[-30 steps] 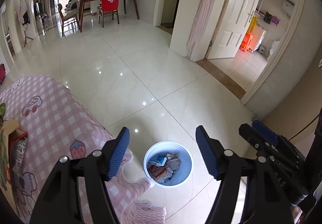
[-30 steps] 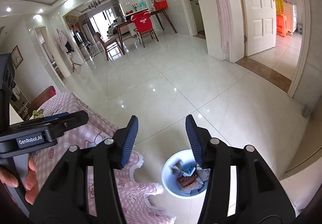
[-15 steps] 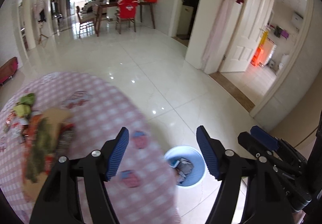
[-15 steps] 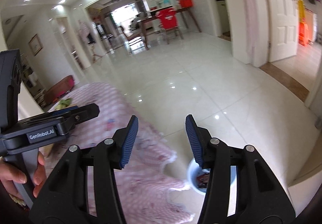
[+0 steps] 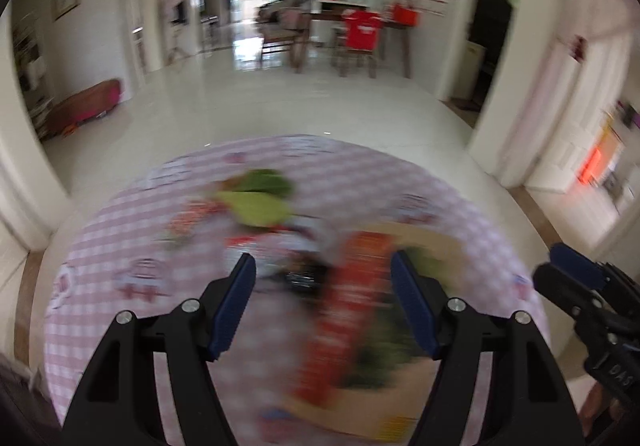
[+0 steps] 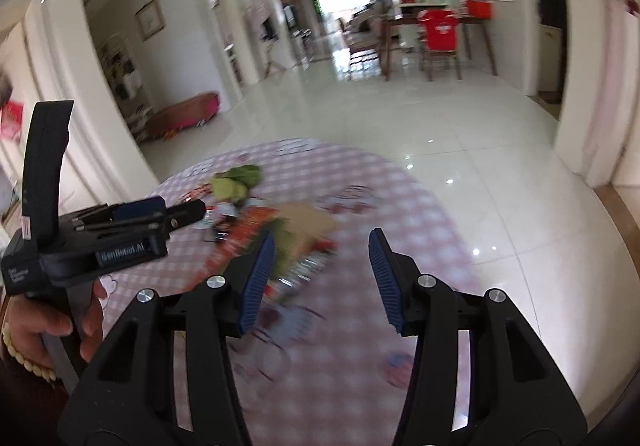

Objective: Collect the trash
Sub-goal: 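Move both open tools back over the remaining trash, then grasp the red-white candy wrapper with the left tool while the right tool grasps the green leaf toy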

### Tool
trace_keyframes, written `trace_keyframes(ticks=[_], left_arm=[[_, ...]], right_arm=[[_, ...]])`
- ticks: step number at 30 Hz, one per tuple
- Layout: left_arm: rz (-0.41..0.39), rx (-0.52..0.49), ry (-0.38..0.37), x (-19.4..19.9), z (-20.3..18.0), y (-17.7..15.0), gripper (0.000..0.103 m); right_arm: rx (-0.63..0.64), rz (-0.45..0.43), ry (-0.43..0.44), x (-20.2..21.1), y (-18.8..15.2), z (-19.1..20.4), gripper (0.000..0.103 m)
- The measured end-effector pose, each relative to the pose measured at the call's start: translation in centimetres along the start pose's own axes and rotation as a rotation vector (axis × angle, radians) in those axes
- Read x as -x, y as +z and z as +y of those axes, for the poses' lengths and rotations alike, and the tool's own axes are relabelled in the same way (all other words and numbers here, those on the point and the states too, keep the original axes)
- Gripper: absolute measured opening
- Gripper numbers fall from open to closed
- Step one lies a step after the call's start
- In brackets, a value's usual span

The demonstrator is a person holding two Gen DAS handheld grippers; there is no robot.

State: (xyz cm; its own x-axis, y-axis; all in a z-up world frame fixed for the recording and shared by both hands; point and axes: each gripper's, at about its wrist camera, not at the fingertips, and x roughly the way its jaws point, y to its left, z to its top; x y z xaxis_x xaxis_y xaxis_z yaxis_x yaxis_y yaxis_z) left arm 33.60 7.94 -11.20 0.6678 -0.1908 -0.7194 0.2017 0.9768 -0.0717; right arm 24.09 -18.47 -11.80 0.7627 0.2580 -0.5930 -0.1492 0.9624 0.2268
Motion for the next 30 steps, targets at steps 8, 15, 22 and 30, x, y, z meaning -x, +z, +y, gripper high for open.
trace_keyframes(ticks=[8, 15, 22, 30], left_arm=[[0.071, 0.02, 0.096, -4.6, 9.8, 1.4, 0.068], [0.11, -0.008, 0.091, -8.3, 12.3, 2.0, 0.057], [0.13, -0.043, 0.04, -9.9, 11.9, 1.6, 0.026], [0.093, -0.022, 0.035, -8.5, 11.7, 1.9, 0.01]], right_arm=[[0.145, 0.107, 0.037, -8.5, 3.7, 7.4, 0.052], [0.19, 0.215, 0.044, -15.3, 6.2, 11.3, 0.065], [0.196, 0.329, 0.047, -21.1, 6.5, 12.5, 0.072], [0.189, 0.364, 0.112, -22.1, 5.3, 12.9, 0.015]])
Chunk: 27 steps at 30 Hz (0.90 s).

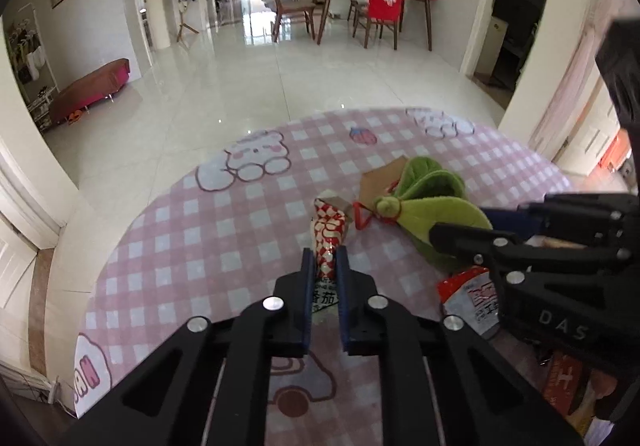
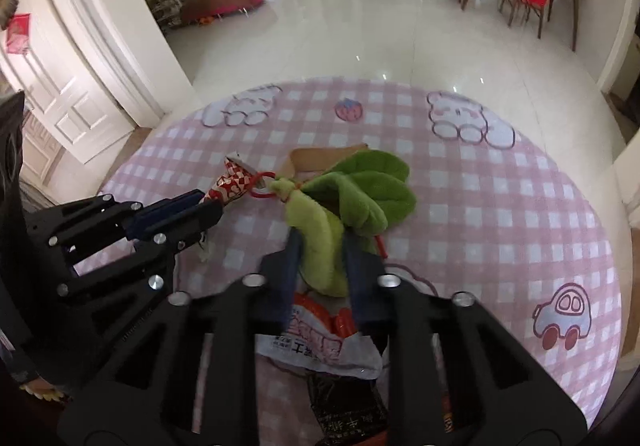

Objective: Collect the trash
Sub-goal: 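Grasp the red-white candy wrapper with the left tool while the right tool grasps the green leaf toy, then carry both items over the basin and open the left tool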

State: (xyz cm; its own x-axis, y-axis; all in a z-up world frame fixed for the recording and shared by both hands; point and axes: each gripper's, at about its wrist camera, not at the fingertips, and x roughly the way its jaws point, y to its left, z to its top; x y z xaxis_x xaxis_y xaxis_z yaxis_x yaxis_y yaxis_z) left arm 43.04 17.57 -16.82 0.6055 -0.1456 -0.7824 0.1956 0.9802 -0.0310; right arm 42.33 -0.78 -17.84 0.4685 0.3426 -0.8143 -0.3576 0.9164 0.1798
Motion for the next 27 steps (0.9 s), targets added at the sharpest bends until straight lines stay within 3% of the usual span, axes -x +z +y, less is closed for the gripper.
trace_keyframes(ticks=[6, 12, 17, 20, 27], left_arm=[[-0.103, 0.036, -0.021, 5.6, -0.6, 1.1, 0.01], [-0.196, 0.004, -0.072, 12.2, -4.6, 2.0, 0.01], [-0.249, -0.071, -0.117, 16.7, -11.0, 1.8, 0.01], [-0.252, -0.122, -0.159, 18.0, -15.8, 1.2, 0.01], [-0.176, -0.267, -0.321, 17.3, -30.0, -1.8, 0.01]], right_arm=[[0.002, -0.18, 0.029, 6.9, -0.5, 0.5, 0.013], [-0.015, -0.32, 0.047, 16.6, -2.9, -0.9, 0.013], [-0.08, -0.412, 0.011, 24.0, -7.4, -4.6, 0.013], [-0.129, -0.459, -0.054, 28.2, -11.8, -8.2, 0.013], [-0.29, -0.51, -0.167, 34.5, -22.7, -17.2, 0.014]])
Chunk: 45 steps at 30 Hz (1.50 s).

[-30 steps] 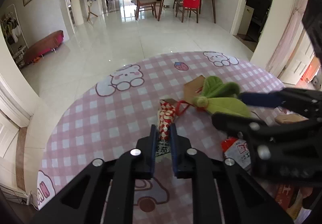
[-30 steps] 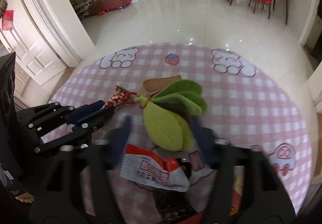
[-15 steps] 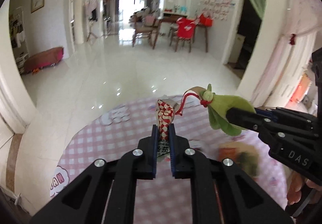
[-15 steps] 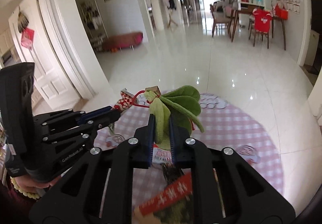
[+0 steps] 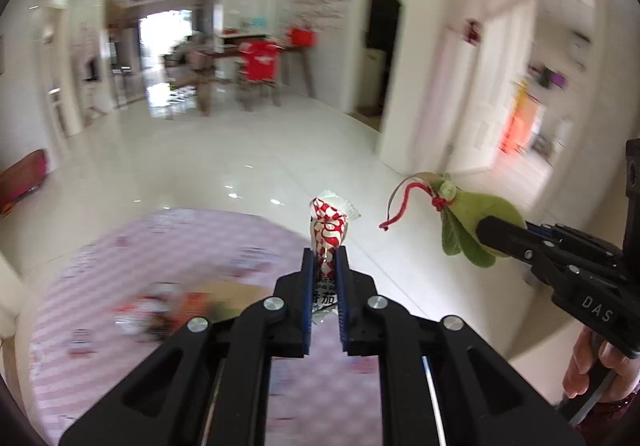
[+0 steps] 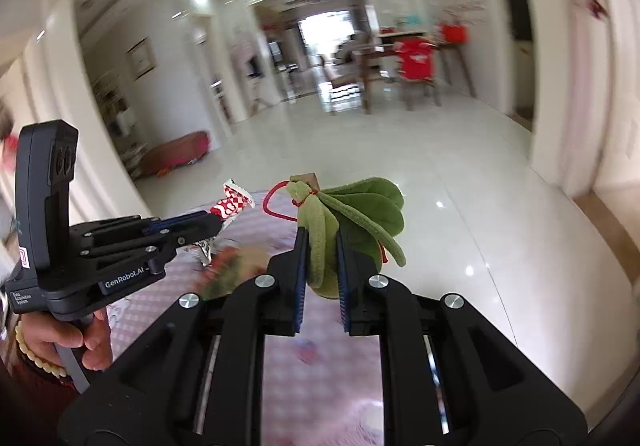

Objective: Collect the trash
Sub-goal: 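Carry both items over the basin and open the left tool, then open the right tool over the basin to drop the green leaf toy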

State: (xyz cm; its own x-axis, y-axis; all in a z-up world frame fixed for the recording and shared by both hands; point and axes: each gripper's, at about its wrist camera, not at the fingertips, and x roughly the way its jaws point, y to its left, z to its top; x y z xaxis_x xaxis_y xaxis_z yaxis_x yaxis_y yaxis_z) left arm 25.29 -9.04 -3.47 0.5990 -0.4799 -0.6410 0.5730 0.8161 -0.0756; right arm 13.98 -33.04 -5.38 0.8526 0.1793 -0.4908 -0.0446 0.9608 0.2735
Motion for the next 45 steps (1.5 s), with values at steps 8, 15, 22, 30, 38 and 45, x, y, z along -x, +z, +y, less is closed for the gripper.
trace_keyframes(ticks=[8, 15, 22, 30, 38, 45], left_arm=[[0.177, -0.079, -0.183, -9.6, -12.1, -2.6, 0.01], [0.295, -0.122, -0.221, -16.1, -18.0, -5.4, 0.01], [0.341, -0.076, -0.2, -19.4, -19.5, -7.0, 0.066], [0.327, -0.102, -0.158, -19.0, -18.3, -6.5, 0.067], [0.297, -0.093, -0.116, -18.3, -16.9, -5.7, 0.069], [0.272, -0.064, -0.073, -17.4, -15.1, -4.9, 0.069]], right_arm=[[-0.128, 0.023, -0.162, 4.2, -5.9, -10.7, 0.014], [-0.249, 0.02, -0.263, 4.8, -9.5, -16.2, 0.014], [-0.311, 0.033, -0.299, 4.6, -11.7, -18.6, 0.014], [-0.317, 0.072, -0.274, 2.5, -12.4, -17.9, 0.014], [-0.303, 0.083, -0.26, 1.6, -12.3, -17.3, 0.014], [-0.291, 0.071, -0.261, 0.8, -11.5, -16.9, 0.018]])
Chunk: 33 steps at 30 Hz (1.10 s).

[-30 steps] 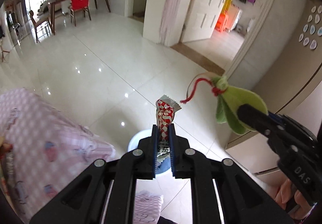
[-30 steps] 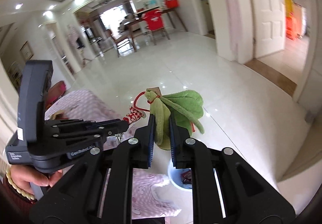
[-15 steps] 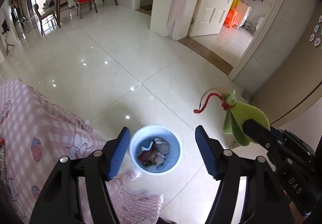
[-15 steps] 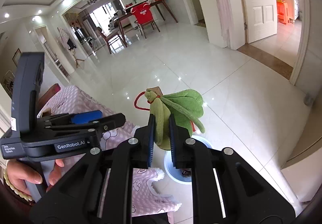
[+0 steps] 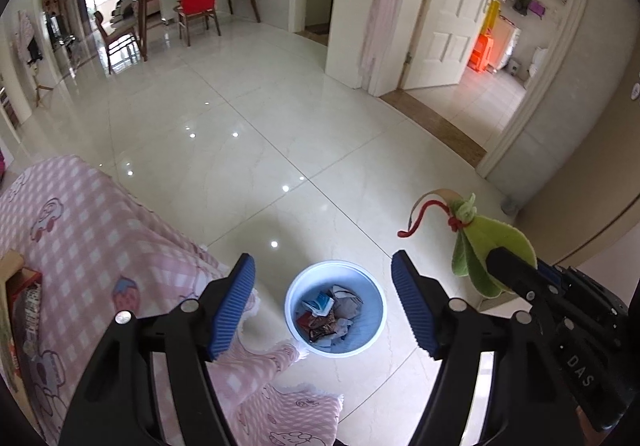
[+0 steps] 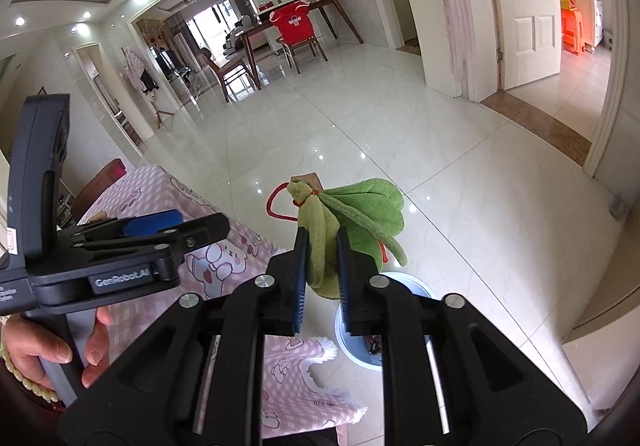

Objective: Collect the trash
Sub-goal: 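Open the right tool over the basin to drop the green leaf toy, then move both open tools back over the remaining trash, then grasp the red snack box with the left tool while the right tool grasps the silver wrapper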

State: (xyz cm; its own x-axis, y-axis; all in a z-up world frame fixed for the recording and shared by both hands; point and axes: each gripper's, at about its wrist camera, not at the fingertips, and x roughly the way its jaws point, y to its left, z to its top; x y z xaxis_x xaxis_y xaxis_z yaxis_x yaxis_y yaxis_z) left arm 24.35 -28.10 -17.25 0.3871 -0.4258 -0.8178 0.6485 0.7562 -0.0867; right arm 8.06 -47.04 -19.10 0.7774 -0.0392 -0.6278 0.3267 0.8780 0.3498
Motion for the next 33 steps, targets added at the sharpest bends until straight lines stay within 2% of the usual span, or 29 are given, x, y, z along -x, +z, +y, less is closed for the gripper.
trace_keyframes(ticks=[2, 3, 7, 14, 18, 23, 27, 33], left_arm=[[-0.016, 0.012, 0.01, 0.6, 0.6, 0.0, 0.069], [-0.021, 0.016, 0.013, 0.8, 0.9, 0.1, 0.07], [-0.035, 0.027, 0.028, 1.7, 2.2, 0.2, 0.07], [-0.064, 0.013, 0.071, 3.9, 4.4, -0.7, 0.071], [-0.096, -0.017, 0.149, 6.3, 6.2, -2.0, 0.075], [-0.126, -0.025, 0.317, 9.5, 10.1, -4.6, 0.077], [-0.112, -0.011, 0.439, 11.3, 14.2, -7.6, 0.077], [-0.077, 0.002, 0.53, 12.1, 18.6, -10.7, 0.077]], right_arm=[[-0.009, -0.005, -0.012, -0.6, 0.2, 0.1, 0.043], [-0.017, -0.008, -0.015, -1.0, 0.3, 0.0, 0.062], [-0.023, 0.016, -0.021, -2.0, 0.4, 0.1, 0.062], [-0.016, 0.027, 0.013, -1.5, -0.2, 2.0, 0.062], [0.022, 0.027, 0.064, -0.9, -0.3, 4.9, 0.062], [0.088, 0.041, 0.154, -0.7, -1.0, 10.4, 0.062], [0.149, 0.066, 0.208, -1.4, -2.2, 14.8, 0.062], [0.218, 0.114, 0.255, -2.9, -4.2, 20.2, 0.062]])
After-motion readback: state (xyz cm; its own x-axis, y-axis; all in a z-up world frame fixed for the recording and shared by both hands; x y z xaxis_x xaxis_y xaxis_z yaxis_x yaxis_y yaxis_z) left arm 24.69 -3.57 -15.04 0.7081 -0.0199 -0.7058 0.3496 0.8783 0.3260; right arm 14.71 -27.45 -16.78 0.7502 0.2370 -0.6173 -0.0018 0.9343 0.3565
